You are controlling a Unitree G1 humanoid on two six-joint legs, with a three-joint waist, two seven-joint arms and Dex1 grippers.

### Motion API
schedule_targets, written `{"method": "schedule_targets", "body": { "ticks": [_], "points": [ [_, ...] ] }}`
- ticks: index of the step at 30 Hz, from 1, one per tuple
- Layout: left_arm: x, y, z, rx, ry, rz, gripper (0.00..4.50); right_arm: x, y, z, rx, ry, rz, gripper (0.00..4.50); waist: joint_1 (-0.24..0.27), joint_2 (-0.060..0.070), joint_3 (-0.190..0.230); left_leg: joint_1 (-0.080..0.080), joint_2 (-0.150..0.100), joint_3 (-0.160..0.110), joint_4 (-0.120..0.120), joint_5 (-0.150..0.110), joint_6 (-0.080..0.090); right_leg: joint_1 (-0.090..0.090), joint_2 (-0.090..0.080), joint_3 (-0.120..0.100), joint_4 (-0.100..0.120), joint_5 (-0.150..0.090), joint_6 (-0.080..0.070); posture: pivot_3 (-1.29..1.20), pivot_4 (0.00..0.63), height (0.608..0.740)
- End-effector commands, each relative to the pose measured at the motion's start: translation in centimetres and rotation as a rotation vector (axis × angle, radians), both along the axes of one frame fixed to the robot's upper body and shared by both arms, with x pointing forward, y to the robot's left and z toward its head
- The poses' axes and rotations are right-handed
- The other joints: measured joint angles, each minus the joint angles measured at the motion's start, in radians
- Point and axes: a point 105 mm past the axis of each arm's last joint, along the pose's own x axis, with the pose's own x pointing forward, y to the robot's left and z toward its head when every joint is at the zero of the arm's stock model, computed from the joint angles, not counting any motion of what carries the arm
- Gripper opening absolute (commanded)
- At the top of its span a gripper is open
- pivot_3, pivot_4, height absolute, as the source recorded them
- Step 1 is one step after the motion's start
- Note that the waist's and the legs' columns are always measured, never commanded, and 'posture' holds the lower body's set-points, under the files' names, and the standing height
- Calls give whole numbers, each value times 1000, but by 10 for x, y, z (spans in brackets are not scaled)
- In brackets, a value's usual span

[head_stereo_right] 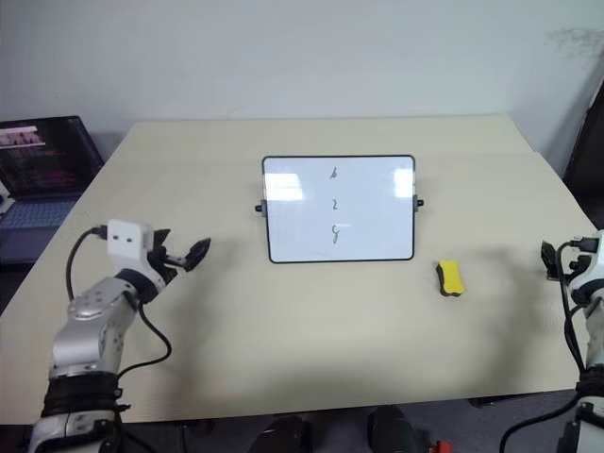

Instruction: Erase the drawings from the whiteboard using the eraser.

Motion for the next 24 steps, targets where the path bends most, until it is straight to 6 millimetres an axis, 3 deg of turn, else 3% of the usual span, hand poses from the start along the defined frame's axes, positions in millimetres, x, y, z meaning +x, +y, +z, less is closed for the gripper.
{"method": "schedule_targets", "body": {
  "ticks": [1,12,24],
  "points": [
    [1,-6,19,20,-54,-23,4500,-3,1,19,-24,-48,10,4432,1,0,0,0,0,0,0,0,0,0,0,0,0,0,1,0,150,740],
    [9,-8,22,39,-60,-54,4500,-1,5,23,-18,-78,0,4432,-2,0,0,1,0,0,1,0,0,1,0,1,0,1,1,0,150,740],
    [-1,19,27,41,-81,-29,4500,0,28,22,-12,-79,60,4432,0,0,0,1,0,0,1,0,0,1,0,0,0,1,1,0,150,740]
  ]
}}
